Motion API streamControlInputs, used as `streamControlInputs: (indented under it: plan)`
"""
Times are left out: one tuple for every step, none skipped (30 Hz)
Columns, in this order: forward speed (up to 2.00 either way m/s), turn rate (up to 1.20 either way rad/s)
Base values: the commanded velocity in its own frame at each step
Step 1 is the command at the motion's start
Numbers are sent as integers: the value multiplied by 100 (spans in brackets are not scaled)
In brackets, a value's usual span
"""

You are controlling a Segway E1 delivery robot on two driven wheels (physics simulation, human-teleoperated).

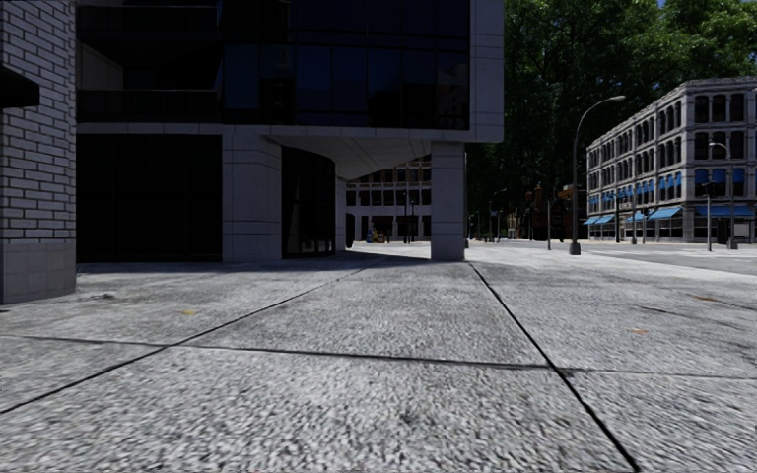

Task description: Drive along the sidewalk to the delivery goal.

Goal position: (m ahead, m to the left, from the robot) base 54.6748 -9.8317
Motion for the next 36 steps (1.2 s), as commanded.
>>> streamControlInputs:
  plan:
    - [200,0]
    - [200,0]
    - [200,0]
    - [200,0]
    - [200,0]
    - [200,0]
    - [200,0]
    - [200,0]
    - [200,0]
    - [200,0]
    - [200,0]
    - [200,0]
    - [200,0]
    - [200,0]
    - [200,0]
    - [200,0]
    - [200,0]
    - [200,0]
    - [200,0]
    - [200,0]
    - [200,0]
    - [200,0]
    - [200,0]
    - [200,0]
    - [200,0]
    - [200,0]
    - [200,0]
    - [200,0]
    - [200,0]
    - [200,0]
    - [200,0]
    - [200,0]
    - [200,0]
    - [200,0]
    - [200,0]
    - [200,0]
